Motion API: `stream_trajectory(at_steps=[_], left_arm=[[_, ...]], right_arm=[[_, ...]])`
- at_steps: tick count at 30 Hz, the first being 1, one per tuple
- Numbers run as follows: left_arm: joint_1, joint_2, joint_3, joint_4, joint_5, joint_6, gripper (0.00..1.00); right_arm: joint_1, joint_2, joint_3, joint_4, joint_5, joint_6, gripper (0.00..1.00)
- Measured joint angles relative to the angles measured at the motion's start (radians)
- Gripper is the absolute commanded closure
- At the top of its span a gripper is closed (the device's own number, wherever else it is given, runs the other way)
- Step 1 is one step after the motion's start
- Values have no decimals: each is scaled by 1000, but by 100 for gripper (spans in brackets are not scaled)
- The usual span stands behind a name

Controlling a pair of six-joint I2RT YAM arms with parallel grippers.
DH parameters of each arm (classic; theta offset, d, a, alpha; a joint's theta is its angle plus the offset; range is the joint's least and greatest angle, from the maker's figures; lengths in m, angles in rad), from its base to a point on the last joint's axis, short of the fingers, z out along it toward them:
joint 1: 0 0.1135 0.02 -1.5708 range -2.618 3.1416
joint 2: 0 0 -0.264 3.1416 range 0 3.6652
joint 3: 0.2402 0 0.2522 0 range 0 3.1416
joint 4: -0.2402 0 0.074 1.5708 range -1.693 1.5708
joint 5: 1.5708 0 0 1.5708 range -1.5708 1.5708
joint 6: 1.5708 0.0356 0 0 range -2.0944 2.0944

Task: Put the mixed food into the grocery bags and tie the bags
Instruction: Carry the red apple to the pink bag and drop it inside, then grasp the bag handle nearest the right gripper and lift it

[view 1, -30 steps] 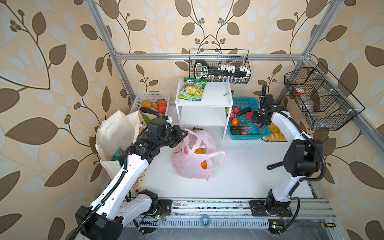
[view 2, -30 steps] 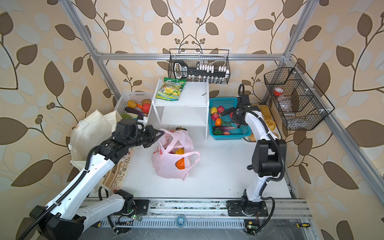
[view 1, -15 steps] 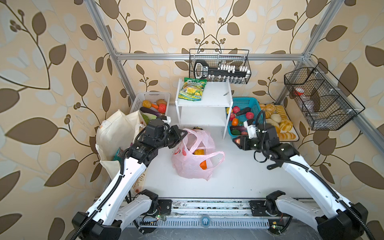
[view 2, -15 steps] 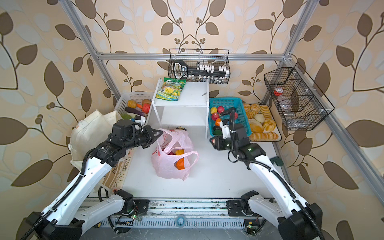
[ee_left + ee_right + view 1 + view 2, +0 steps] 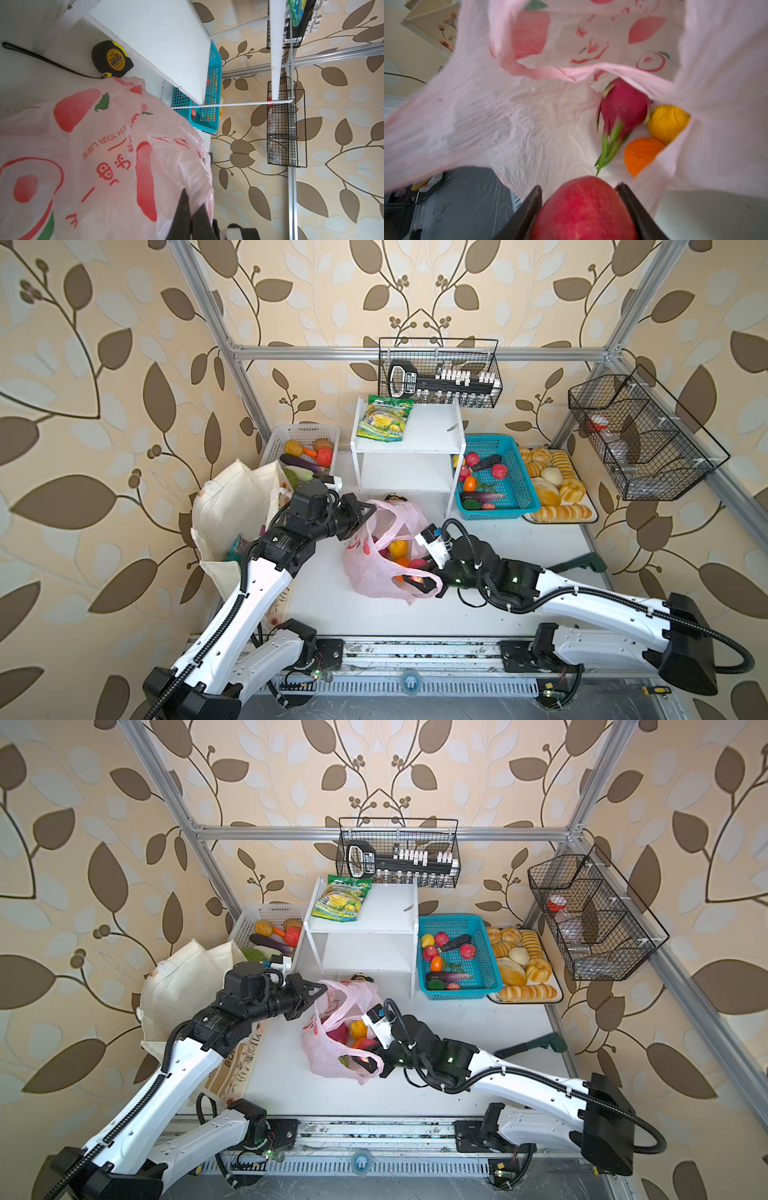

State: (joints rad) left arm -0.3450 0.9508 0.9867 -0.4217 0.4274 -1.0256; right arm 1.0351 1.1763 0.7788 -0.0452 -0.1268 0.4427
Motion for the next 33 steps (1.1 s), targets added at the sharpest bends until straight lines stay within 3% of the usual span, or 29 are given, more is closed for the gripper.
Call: stream_trajectory(at_steps=[5,9,14,19,25,29,33], left_arm=[[0,0,-2,8,11,-6,100],[0,0,-2,7,10,-6,100],[0,0,-2,7,10,-6,100],[0,2,-2,7,10,-5,100],[0,11,-2,7,10,2,100],[0,11,-2,7,11,5,100],[0,11,-2,7,11,6,100]], right_arm=[[6,180,134,63,57,-44,48],[25,301,238,42,171,-85,30],[86,300,260,26,298,-156,22],[108,143,167,29,330,-207,22],[108,-182,-34,76,304,-369,26],[108,-344,-186,154,319,-571,29],[105,-318,-212,182,359,-858,29]])
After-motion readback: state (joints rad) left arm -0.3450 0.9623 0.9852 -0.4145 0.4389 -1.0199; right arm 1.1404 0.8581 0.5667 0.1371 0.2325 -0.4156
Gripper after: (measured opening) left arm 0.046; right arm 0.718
